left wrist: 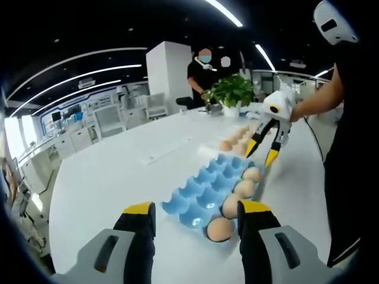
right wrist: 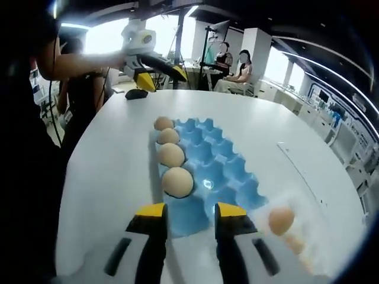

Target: Place the egg into an empty slot of the egg tray after lifting it from the table, then release the egg inside the slot.

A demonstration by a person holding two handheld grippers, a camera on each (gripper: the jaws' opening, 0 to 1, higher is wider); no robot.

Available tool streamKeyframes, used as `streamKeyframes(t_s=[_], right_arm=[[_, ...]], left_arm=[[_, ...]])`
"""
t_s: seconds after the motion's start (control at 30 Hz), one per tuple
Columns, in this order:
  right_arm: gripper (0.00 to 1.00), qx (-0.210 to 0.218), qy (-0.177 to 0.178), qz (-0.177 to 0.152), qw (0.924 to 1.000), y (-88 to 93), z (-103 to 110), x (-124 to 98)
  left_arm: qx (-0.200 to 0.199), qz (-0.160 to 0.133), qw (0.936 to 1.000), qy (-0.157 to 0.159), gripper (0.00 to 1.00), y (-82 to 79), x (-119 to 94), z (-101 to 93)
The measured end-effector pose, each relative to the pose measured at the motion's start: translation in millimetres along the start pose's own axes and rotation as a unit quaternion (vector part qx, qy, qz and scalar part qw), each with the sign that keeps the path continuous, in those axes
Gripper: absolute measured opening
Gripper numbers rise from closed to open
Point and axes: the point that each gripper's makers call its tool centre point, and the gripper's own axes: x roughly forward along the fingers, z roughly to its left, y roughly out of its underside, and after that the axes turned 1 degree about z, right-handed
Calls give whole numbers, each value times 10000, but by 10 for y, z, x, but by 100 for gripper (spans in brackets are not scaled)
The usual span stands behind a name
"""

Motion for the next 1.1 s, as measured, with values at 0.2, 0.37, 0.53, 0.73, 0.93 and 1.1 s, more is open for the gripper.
streamKeyframes(t_s=[0.2, 0.37, 0.53, 0.73, 0.93, 1.1], right_arm=[[32, 135, 144, 87, 9998, 140, -46, -136], [32, 226, 262, 198, 9992, 277, -78, -240], [31, 356, 430, 288, 9980, 421, -131, -374], [31, 539, 649, 367, 9958, 576, -209, -525], [31, 717, 859, 466, 9926, 745, -276, -678], [31, 852, 1049, 522, 9895, 849, -332, -792]], left_arm=[[-12, -1, 10000, -31, 56, 2, -12, 20], [-14, 16, 10000, -13, 56, 15, 0, 11], [-9, 9, 10000, -20, 56, 7, 13, 11], [16, 22, 10000, -2, 56, 5, 24, 5], [8, 26, 10000, 15, 56, 3, 37, 0], [18, 29, 10000, 16, 55, 2, 42, -1]])
